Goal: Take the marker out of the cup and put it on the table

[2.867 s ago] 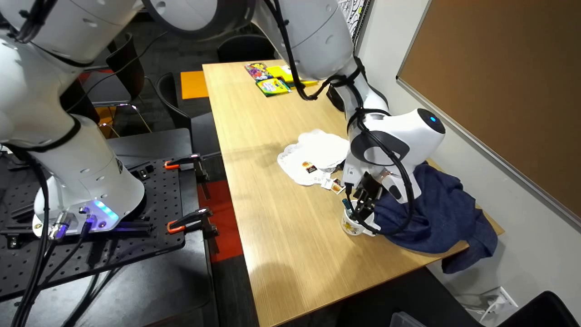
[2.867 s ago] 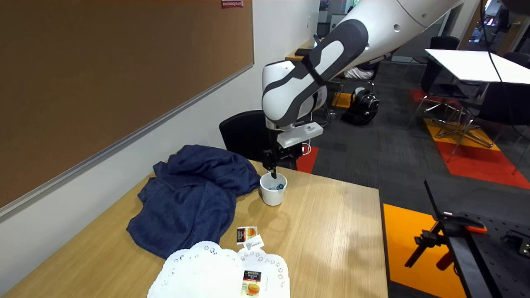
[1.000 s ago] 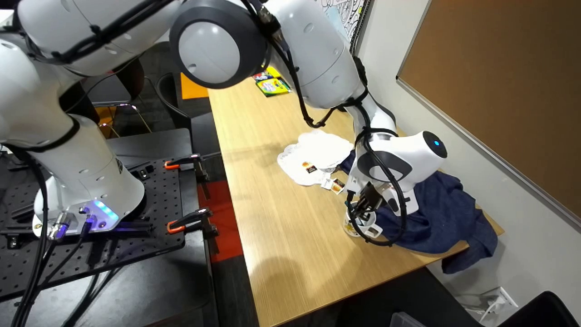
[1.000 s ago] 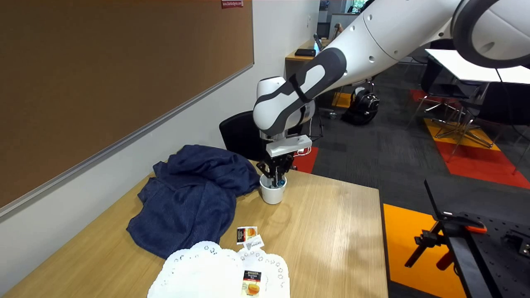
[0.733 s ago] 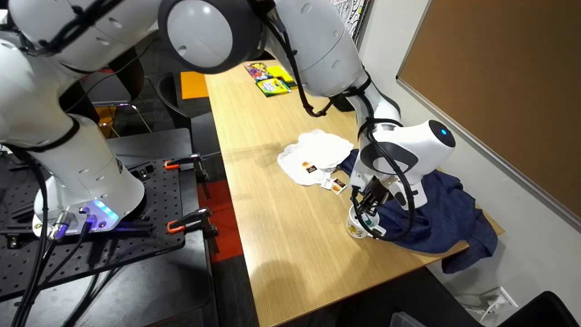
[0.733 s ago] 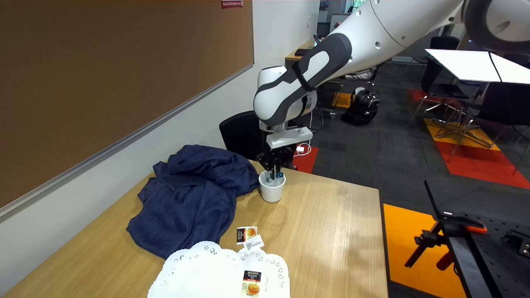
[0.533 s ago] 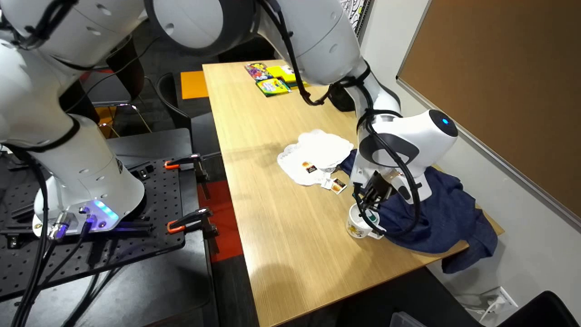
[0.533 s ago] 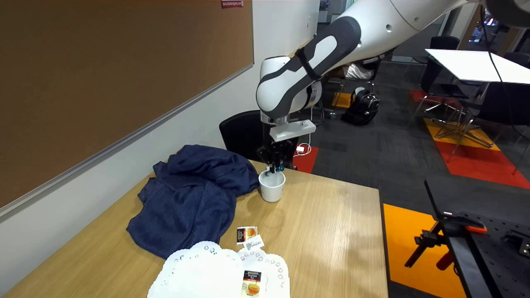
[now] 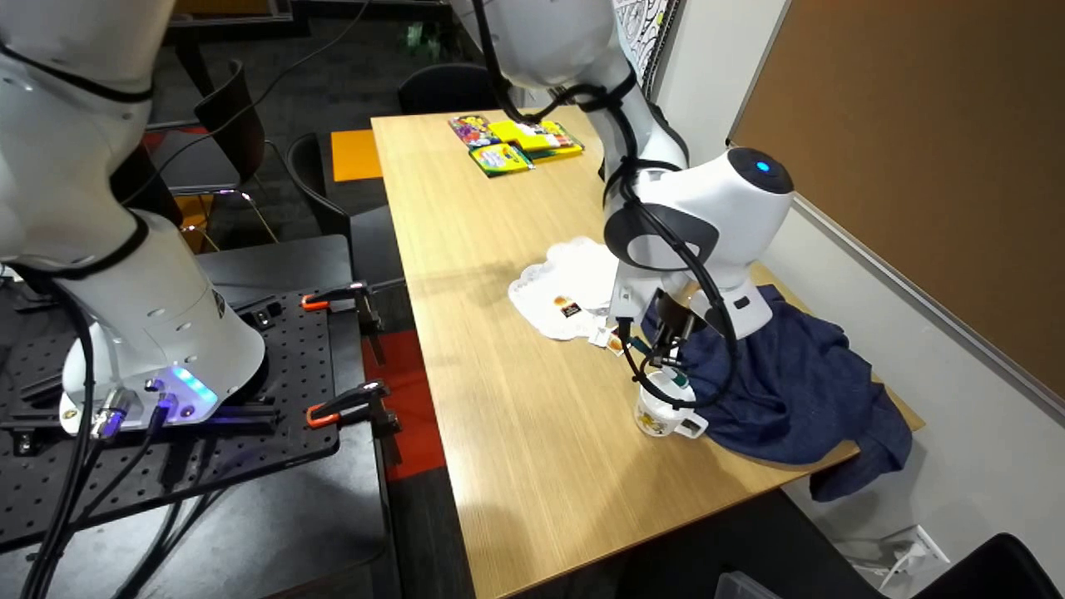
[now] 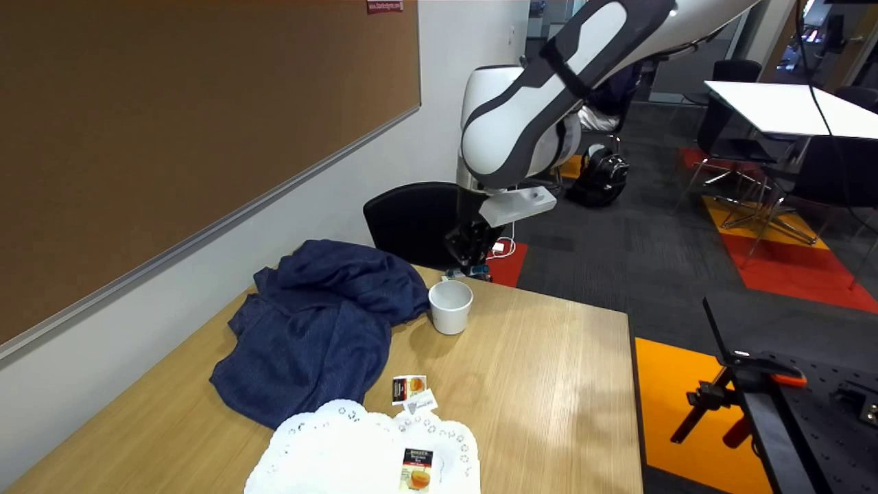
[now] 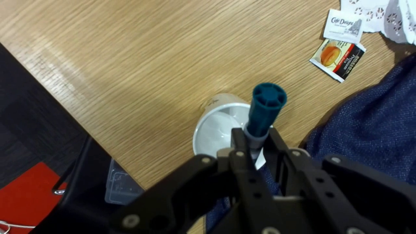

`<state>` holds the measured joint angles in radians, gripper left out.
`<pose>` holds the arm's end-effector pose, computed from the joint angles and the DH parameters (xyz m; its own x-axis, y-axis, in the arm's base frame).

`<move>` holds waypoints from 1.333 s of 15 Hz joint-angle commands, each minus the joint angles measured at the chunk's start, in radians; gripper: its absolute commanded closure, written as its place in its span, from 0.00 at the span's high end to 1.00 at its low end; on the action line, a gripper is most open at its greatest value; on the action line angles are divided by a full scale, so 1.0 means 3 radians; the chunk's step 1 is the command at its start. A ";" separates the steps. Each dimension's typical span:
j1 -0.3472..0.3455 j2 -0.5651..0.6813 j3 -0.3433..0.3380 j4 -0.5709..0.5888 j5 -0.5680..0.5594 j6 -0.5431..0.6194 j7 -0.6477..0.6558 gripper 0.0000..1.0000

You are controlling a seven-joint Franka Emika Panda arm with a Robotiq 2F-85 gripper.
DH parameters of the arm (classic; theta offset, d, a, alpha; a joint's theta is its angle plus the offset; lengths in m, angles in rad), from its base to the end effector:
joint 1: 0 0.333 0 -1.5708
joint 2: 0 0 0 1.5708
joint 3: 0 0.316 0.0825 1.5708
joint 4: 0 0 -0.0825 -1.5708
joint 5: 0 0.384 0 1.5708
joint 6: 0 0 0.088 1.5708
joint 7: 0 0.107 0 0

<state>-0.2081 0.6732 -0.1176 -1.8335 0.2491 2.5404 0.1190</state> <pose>0.6141 -0.2060 0.1670 0.8126 -0.5821 0.0275 -0.5787 -0.8117 -0.0794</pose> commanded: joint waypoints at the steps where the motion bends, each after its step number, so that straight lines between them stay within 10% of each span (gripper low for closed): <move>1: 0.0120 -0.0535 -0.0065 -0.0817 -0.0049 0.0448 0.0089 0.05; 6: 0.0278 -0.0985 -0.0148 -0.1648 -0.0109 0.0985 0.0198 0.05; 7: 0.0136 -0.0680 -0.0038 -0.1237 -0.0042 0.0811 0.0065 0.19; 11: 0.0207 -0.0878 -0.0080 -0.1543 -0.0071 0.0924 0.0119 0.19; 12: 0.0208 -0.0885 -0.0084 -0.1546 -0.0071 0.0924 0.0119 0.05; 20: 0.0874 -0.0766 -0.0615 -0.1810 -0.0201 0.1500 0.1254 0.05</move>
<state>-0.0267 0.4489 -0.2410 -2.3221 0.2011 2.9204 0.3840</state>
